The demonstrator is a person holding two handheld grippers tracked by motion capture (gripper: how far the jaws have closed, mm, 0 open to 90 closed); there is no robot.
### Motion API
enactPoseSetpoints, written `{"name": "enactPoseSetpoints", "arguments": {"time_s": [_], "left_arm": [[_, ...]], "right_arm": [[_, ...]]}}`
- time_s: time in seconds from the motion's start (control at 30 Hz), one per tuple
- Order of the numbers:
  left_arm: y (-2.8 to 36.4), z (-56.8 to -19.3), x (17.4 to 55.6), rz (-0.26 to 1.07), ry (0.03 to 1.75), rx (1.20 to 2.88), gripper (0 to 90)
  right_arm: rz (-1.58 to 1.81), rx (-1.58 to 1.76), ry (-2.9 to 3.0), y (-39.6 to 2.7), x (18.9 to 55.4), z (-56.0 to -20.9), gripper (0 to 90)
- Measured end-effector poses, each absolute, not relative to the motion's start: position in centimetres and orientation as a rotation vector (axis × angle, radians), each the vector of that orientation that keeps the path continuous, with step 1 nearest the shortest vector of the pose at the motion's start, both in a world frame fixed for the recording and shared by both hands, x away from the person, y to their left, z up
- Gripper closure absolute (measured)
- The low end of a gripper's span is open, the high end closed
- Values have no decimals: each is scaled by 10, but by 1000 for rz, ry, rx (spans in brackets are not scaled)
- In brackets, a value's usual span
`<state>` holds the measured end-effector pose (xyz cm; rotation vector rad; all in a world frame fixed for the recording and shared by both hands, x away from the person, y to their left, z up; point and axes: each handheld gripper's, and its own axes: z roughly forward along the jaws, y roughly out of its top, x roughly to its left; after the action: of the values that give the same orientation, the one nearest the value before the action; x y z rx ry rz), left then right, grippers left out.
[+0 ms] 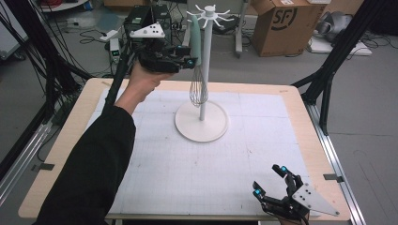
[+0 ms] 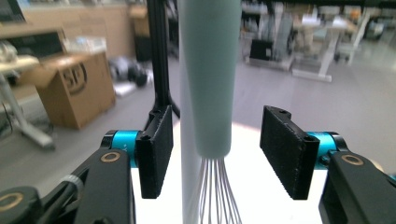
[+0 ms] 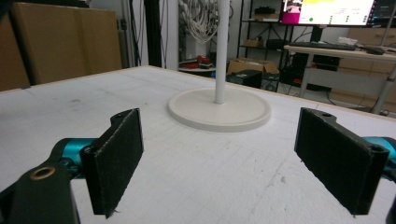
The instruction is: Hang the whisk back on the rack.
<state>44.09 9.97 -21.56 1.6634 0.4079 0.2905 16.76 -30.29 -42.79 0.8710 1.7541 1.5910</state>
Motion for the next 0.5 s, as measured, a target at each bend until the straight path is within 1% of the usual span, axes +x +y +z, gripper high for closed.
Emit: {"name": "enactPoseSetpoints", "arguments": {"time_s": [0.17,0.37,0.5], "left_arm": [[110,-233,431,316,416,1648,371],[130,-250,420,272,426,1635,355],[143,-258,404,249,422,1625,336]], "right_arm": [[1610,863,1771,-298,174,-428,146],[1615,842,1791,-292,181,-429,146],[1614,845,1798,-290,184,-430,146]]}}
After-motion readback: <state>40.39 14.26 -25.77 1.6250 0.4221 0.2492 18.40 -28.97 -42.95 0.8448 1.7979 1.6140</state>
